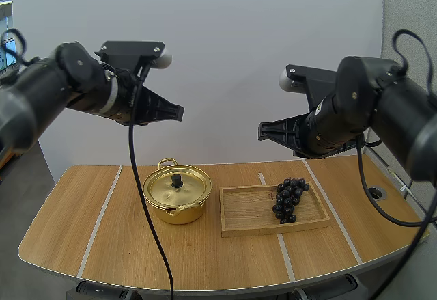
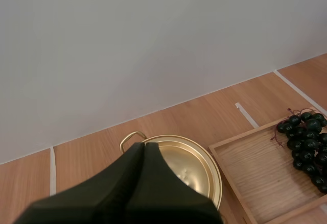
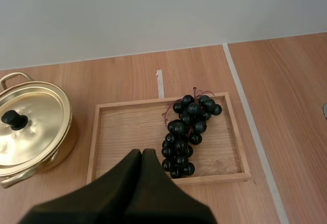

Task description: Open the pot, put the grape inside, and close it

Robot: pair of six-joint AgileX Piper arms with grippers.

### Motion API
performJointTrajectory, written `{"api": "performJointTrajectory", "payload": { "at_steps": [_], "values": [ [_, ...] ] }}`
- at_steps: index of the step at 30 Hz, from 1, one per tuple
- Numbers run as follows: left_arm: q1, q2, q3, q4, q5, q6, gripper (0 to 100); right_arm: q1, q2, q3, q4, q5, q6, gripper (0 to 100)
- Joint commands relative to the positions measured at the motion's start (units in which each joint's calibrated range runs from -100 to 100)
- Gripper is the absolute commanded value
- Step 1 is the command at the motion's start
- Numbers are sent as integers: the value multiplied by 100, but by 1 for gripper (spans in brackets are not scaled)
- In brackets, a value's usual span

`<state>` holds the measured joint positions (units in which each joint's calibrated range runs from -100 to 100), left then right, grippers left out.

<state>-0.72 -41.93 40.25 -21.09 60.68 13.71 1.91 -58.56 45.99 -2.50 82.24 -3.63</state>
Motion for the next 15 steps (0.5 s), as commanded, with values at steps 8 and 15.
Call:
{"api": "performJointTrajectory", "payload": {
  "at_steps": [8,15],
  "values": [
    [-24,418,-33,-139,-955,48,49,-16,58,-46,-123,-320,33,24],
    [-24,418,-33,-139,-959,48,100,-16,58,-46,-123,-436,33,100]
  ]
}}
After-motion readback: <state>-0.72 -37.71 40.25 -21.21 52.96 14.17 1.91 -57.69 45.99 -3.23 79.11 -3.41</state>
